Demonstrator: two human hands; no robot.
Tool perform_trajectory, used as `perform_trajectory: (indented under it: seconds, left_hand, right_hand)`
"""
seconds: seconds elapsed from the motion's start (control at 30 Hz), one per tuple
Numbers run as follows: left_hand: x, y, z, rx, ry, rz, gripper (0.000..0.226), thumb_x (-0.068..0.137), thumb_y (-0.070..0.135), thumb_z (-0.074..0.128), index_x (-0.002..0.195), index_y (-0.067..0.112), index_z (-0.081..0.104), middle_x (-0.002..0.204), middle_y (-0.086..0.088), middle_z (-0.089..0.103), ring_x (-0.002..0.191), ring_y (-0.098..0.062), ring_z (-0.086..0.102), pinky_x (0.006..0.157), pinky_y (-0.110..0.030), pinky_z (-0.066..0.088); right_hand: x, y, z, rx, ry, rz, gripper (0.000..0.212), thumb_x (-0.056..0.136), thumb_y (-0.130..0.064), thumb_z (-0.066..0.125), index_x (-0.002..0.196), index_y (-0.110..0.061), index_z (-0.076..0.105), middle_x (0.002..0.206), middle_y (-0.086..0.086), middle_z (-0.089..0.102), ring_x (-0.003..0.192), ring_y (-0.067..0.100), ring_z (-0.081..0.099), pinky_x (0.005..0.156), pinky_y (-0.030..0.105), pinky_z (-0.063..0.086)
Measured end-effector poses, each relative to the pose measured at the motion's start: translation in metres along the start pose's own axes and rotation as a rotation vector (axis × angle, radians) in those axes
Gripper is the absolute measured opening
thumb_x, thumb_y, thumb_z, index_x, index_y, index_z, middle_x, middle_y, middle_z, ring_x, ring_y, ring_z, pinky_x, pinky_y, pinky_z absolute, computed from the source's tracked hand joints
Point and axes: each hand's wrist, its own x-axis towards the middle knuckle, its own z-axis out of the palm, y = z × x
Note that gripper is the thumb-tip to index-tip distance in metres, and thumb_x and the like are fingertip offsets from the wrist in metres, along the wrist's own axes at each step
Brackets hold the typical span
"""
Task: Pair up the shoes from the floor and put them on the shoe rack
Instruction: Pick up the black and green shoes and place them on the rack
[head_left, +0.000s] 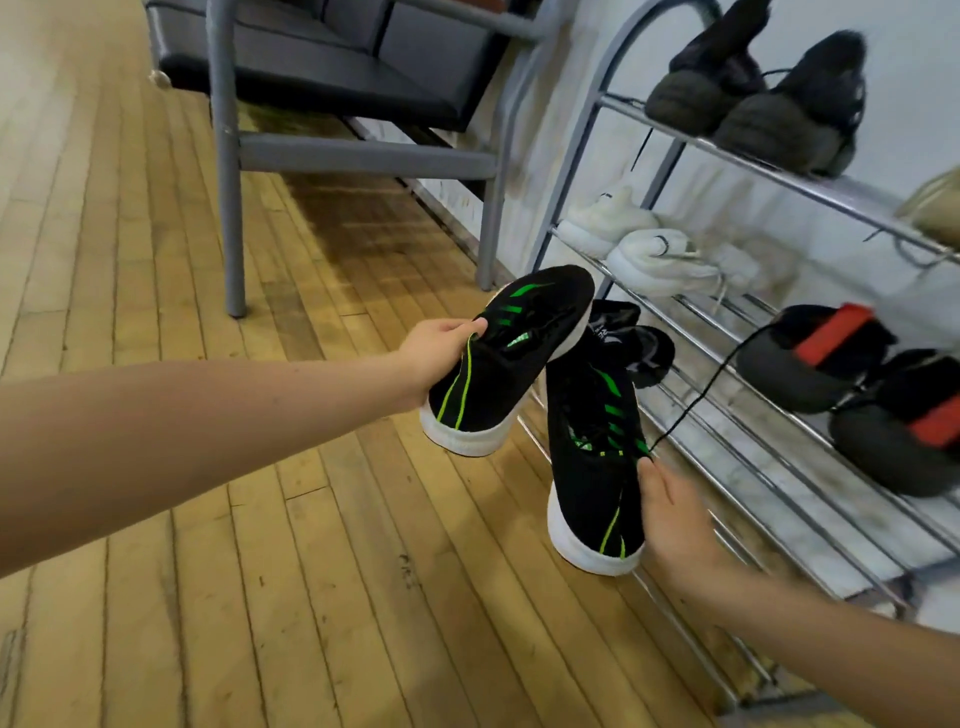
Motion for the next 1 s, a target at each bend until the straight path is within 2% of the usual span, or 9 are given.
perform_trajectory:
  seconds: [0.1, 0.17, 0.3, 0.37, 0.47, 0.67, 0.73, 0.83, 1.0]
  left_hand:
    - [0.003, 0.002, 0.022, 0.052, -0.087, -0.049, 0.029, 0.094, 0.031, 0.055, 0.111, 0.011, 0.067, 0.083, -0.005, 0.07, 0.067, -0.017, 0.068, 0.049, -0.018, 0.053]
    - [0.005, -0.003, 0.036, 0.111, -0.114, -0.074, 0.029, 0.093, 0.033, 0.057, 0.11, 0.011, 0.067, 0.084, -0.006, 0.07, 0.068, -0.018, 0.068, 0.052, -0.021, 0.054]
    - [0.009, -0.022, 0.068, 0.203, -0.178, -0.107, 0.033, 0.091, 0.034, 0.06, 0.112, 0.01, 0.068, 0.102, -0.011, 0.071, 0.091, -0.028, 0.069, 0.087, -0.037, 0.055]
    - [0.009, -0.029, 0.084, 0.202, -0.203, -0.133, 0.032, 0.091, 0.033, 0.06, 0.113, 0.011, 0.068, 0.105, -0.011, 0.07, 0.096, -0.028, 0.068, 0.093, -0.039, 0.053]
    - [0.011, -0.036, 0.104, 0.191, -0.223, -0.144, 0.029, 0.089, 0.031, 0.063, 0.111, 0.012, 0.069, 0.105, -0.01, 0.07, 0.095, -0.028, 0.068, 0.091, -0.037, 0.053]
    - [0.022, -0.037, 0.138, 0.128, -0.286, -0.143, 0.028, 0.088, 0.03, 0.064, 0.109, 0.011, 0.069, 0.092, -0.006, 0.072, 0.077, -0.018, 0.069, 0.068, -0.027, 0.055]
    - [0.027, -0.034, 0.146, 0.111, -0.322, -0.142, 0.028, 0.09, 0.029, 0.063, 0.108, 0.01, 0.069, 0.092, -0.007, 0.072, 0.076, -0.018, 0.07, 0.065, -0.027, 0.055]
    - [0.035, -0.036, 0.157, 0.097, -0.354, -0.144, 0.03, 0.089, 0.028, 0.064, 0.111, 0.008, 0.068, 0.099, -0.012, 0.072, 0.087, -0.024, 0.07, 0.082, -0.037, 0.057]
    - [0.045, -0.042, 0.171, 0.096, -0.377, -0.136, 0.035, 0.088, 0.027, 0.065, 0.116, 0.007, 0.065, 0.106, -0.014, 0.071, 0.096, -0.028, 0.069, 0.092, -0.043, 0.054]
  right_hand:
    - [0.0, 0.022, -0.022, 0.05, 0.101, 0.098, 0.031, 0.103, -0.022, 0.033, 0.105, -0.011, 0.062, 0.096, 0.006, 0.066, 0.096, 0.021, 0.061, 0.082, 0.033, 0.045]
    - [0.001, 0.032, -0.038, 0.042, 0.179, 0.151, 0.028, 0.102, -0.019, 0.035, 0.102, -0.006, 0.06, 0.094, 0.009, 0.063, 0.095, 0.026, 0.059, 0.082, 0.034, 0.042]
    - [0.009, 0.051, -0.072, -0.075, 0.338, 0.216, 0.027, 0.101, -0.019, 0.034, 0.098, -0.006, 0.057, 0.095, 0.014, 0.057, 0.094, 0.031, 0.054, 0.078, 0.032, 0.036]
    - [0.011, 0.061, -0.086, -0.101, 0.356, 0.233, 0.029, 0.101, -0.02, 0.033, 0.092, -0.006, 0.056, 0.088, 0.013, 0.056, 0.086, 0.028, 0.052, 0.072, 0.032, 0.037]
    - [0.014, 0.075, -0.096, -0.143, 0.385, 0.279, 0.038, 0.102, -0.018, 0.032, 0.065, -0.015, 0.041, 0.064, 0.005, 0.042, 0.061, 0.023, 0.039, 0.051, 0.03, 0.027]
    - [0.024, 0.096, -0.097, -0.181, 0.436, 0.398, 0.045, 0.103, -0.021, 0.03, 0.059, -0.01, 0.039, 0.059, 0.01, 0.04, 0.054, 0.024, 0.035, 0.056, 0.033, 0.026]
    - [0.027, 0.097, -0.095, -0.173, 0.448, 0.417, 0.043, 0.102, -0.022, 0.031, 0.062, -0.011, 0.041, 0.061, 0.008, 0.039, 0.057, 0.024, 0.036, 0.059, 0.033, 0.027]
    - [0.032, 0.099, -0.094, -0.139, 0.454, 0.442, 0.037, 0.102, -0.024, 0.032, 0.07, -0.013, 0.047, 0.067, 0.007, 0.042, 0.069, 0.024, 0.04, 0.068, 0.036, 0.029]
    - [0.03, 0.098, -0.103, -0.065, 0.463, 0.442, 0.031, 0.101, -0.021, 0.032, 0.1, -0.002, 0.057, 0.099, 0.018, 0.058, 0.087, 0.028, 0.053, 0.072, 0.033, 0.037]
